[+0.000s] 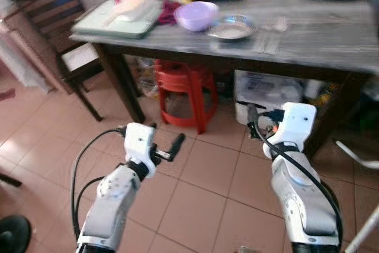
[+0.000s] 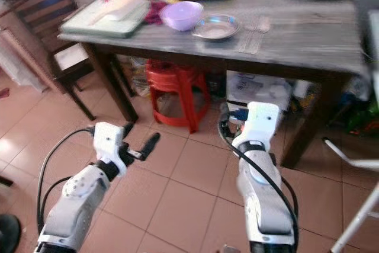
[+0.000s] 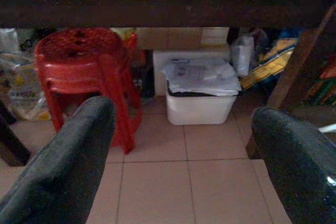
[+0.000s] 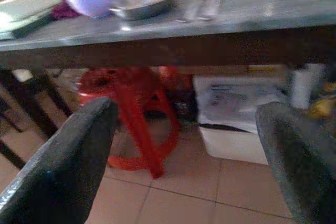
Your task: Setting the table
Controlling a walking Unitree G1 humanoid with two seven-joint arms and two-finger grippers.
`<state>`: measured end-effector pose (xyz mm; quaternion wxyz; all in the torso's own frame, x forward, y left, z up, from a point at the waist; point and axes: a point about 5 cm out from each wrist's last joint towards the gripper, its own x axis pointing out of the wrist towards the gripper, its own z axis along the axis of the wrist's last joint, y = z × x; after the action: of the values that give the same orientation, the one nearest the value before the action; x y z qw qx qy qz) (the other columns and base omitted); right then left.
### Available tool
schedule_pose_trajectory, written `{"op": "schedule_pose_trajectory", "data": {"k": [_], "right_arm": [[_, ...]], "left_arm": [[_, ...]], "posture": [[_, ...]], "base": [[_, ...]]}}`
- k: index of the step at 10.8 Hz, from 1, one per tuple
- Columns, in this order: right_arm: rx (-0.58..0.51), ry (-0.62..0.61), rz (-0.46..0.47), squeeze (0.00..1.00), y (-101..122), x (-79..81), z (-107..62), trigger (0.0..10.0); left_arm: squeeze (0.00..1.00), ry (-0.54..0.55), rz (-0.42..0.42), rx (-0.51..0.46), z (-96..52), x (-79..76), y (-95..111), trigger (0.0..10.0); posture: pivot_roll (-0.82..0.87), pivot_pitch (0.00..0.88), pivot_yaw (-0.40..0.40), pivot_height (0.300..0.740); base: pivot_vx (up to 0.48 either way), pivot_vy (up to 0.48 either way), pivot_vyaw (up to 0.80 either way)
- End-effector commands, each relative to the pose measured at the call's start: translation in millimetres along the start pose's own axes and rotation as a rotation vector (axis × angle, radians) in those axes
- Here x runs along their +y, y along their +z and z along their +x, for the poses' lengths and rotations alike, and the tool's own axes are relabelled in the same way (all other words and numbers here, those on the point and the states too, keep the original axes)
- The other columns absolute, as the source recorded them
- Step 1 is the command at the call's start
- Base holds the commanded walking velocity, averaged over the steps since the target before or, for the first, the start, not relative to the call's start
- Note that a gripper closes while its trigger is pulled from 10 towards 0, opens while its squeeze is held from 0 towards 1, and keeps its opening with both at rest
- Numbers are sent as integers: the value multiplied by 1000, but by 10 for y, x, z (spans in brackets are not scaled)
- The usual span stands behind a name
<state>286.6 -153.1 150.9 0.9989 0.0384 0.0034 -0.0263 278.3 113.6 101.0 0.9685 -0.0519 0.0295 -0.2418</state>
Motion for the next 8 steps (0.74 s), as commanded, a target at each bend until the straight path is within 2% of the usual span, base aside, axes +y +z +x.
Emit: {"op": "schedule_pose_trajectory", "data": {"k": [1,2,8], "right_arm": [[11,-9,3,0,-18,-17,-7,10000],[11,-8,3,0,-18,-15,-10,10000],[11,-19,-8,0,-28,-41,-10,10000]], "left_arm": [[0,-12,14,-2,-6,-9,15,10000],[0,-13,14,-1,-10,-7,15,10000],[0,-21,17,5,-1,-21,2,10000]], "posture": [[-107,99,145,740],[-106,100,147,740],[-111,98,146,740]], "base": [[0,-304,-719],[0,-307,-719],[0,-279,0]]}}
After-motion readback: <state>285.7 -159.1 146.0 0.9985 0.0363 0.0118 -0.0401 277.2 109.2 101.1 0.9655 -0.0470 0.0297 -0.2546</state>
